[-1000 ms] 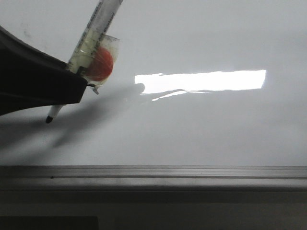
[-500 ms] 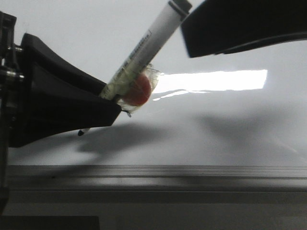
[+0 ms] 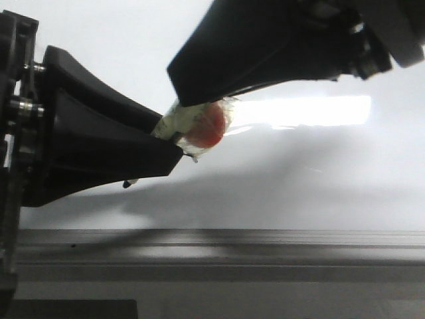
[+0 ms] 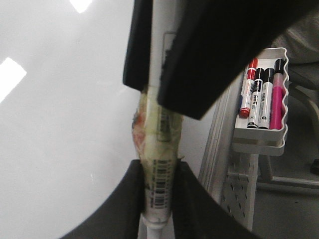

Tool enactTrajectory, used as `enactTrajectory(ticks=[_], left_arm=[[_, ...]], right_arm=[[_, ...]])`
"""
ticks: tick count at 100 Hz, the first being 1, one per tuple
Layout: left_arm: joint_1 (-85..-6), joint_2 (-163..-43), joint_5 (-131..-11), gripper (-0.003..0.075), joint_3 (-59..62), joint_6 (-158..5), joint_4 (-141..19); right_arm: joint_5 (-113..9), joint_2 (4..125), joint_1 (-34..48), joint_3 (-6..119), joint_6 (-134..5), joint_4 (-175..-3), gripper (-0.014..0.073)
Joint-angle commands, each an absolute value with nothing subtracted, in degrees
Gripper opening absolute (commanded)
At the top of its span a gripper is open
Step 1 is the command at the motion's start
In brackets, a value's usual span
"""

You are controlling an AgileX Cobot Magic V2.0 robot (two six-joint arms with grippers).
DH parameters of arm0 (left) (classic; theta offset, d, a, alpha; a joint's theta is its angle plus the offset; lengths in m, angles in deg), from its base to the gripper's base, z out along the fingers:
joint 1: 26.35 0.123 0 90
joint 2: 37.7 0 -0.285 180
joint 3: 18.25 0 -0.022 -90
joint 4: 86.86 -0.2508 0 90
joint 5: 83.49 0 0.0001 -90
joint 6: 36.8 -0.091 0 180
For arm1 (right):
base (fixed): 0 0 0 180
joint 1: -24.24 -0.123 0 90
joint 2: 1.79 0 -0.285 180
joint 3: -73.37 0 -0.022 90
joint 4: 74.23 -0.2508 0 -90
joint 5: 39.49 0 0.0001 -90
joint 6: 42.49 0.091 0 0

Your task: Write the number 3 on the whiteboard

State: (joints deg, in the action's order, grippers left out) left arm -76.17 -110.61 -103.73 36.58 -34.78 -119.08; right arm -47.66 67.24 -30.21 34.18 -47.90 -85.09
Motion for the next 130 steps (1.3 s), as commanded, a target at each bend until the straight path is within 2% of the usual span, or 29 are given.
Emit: enactTrajectory(ticks=[1,9,10,11,13,22,29,44,72,106,130], left_arm=[[-76.54,-109.74,-108.29,0.0008,34.7,-34.6,-117.73],[-76.54,-108.75,-108.25,0.0115,34.7,-34.4,-117.47],[-76.54,-108.49,-108.09,0.0153,34.7,-34.4,-117.47],[-76.54,-108.36,-108.08,0.0153,34.7,-34.4,-117.47],[-76.54,-107.91,-107.42,0.0209,34.7,-34.4,-117.44],[-76.54,-105.72,-103.36,0.0367,34.7,-34.14,-115.1],[-76.54,-103.2,-98.63,0.0414,34.7,-34.14,-111.62],[-76.54,-97.4,-93.77,0.0417,35.46,-33.96,-101.11],[-76.54,-92.44,-93.77,0.0362,39.86,-33.96,-101.01],[-76.54,-92.44,-95.86,0.0353,40.13,-33.96,-100.97],[-76.54,-92.44,-96.07,0.0353,40.13,-33.96,-100.97]], right_arm=[[-43.88,66.57,-30.17,36.23,-48.69,-84.83,-0.0062],[-43.88,66.57,-30.17,36.23,-48.69,-84.83,-0.0064],[-43.77,66.57,-30.17,36.23,-48.69,-84.83,-0.0064],[-43.65,66.57,-30.17,36.23,-48.69,-84.71,-0.0064],[-43.66,66.57,-30.17,36.23,-48.69,-84.75,-0.0064],[-42.47,66.57,-30.17,36.23,-48.69,-84.6,-0.0064],[-43.34,66.57,-29.74,37.22,-48.69,-84.6,-0.0064],[-50.39,66.57,-27.26,43.03,-48.58,-84.6,-0.0064],[-61.25,70.0,-22.69,54.38,-48.58,-83.21,-0.0064],[-63.4,75.87,-19.32,59.7,-48.58,-80.81,-0.0064],[-66.82,73.6,-16.23,60.16,-48.58,-79.33,-0.0064]])
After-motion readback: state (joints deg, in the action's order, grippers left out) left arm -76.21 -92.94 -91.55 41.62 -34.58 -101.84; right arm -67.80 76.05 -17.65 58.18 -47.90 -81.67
